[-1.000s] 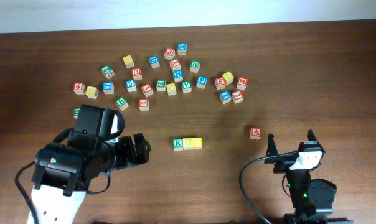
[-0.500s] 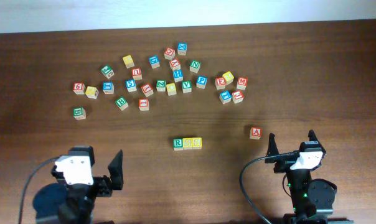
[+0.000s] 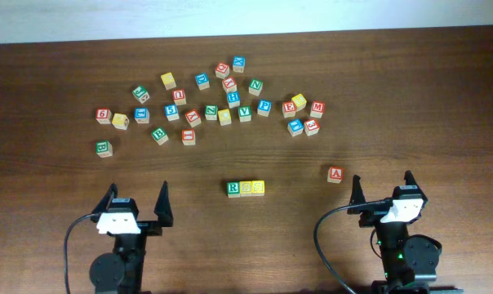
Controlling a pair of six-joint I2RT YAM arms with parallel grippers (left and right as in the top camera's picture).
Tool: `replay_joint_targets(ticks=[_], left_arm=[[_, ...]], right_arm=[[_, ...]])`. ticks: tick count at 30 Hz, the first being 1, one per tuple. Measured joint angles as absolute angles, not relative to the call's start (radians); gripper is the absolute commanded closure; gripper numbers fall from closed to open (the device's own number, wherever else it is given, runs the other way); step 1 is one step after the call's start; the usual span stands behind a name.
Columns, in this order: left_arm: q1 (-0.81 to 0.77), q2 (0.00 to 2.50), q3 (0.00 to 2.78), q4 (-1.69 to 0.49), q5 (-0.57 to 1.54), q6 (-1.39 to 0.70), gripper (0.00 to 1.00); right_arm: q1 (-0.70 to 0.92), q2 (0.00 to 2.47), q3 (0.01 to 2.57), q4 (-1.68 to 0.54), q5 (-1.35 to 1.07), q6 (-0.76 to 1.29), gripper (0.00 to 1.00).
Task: Spell out RSS
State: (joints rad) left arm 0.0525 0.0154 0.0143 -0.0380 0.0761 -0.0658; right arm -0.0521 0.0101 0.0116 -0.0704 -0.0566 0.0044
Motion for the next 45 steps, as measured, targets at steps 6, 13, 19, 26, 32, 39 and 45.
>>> replay_joint_targets(ticks=[6, 13, 19, 26, 32, 39, 45], left_arm=[[0.051, 0.014, 0.013, -0.074, 0.049, -0.044, 0.01], [0.013, 0.014, 0.013, -0.079, -0.001, -0.039, 0.01], [0.013, 0.014, 0.013, -0.079, -0.041, -0.037, 0.01], [0.013, 0.014, 0.013, -0.079, -0.036, -0.022, 0.01], [0.013, 0.014, 0.013, -0.079, -0.034, -0.022, 0.01], [0.013, 0.014, 0.013, -0.079, -0.034, -0.022, 0.01], [0.013, 0.014, 0.013, -0.079, -0.034, -0.022, 0.01]], right_arm=[[-0.052, 0.01, 0.012, -0.07, -0.057, 0.005, 0.02], [-0.052, 0.01, 0.012, -0.07, -0.057, 0.004, 0.02], [-0.052, 0.01, 0.012, -0.07, -0.057, 0.005, 0.02], [-0.052, 0.01, 0.012, -0.07, -0.057, 0.004, 0.02], [-0.052, 0.01, 0.012, -0.07, -0.057, 0.004, 0.02], [-0.052, 0.01, 0.012, -0.07, -0.057, 0.004, 0.01], [-0.052, 0.01, 0.012, -0.07, -0.052, 0.004, 0.02]])
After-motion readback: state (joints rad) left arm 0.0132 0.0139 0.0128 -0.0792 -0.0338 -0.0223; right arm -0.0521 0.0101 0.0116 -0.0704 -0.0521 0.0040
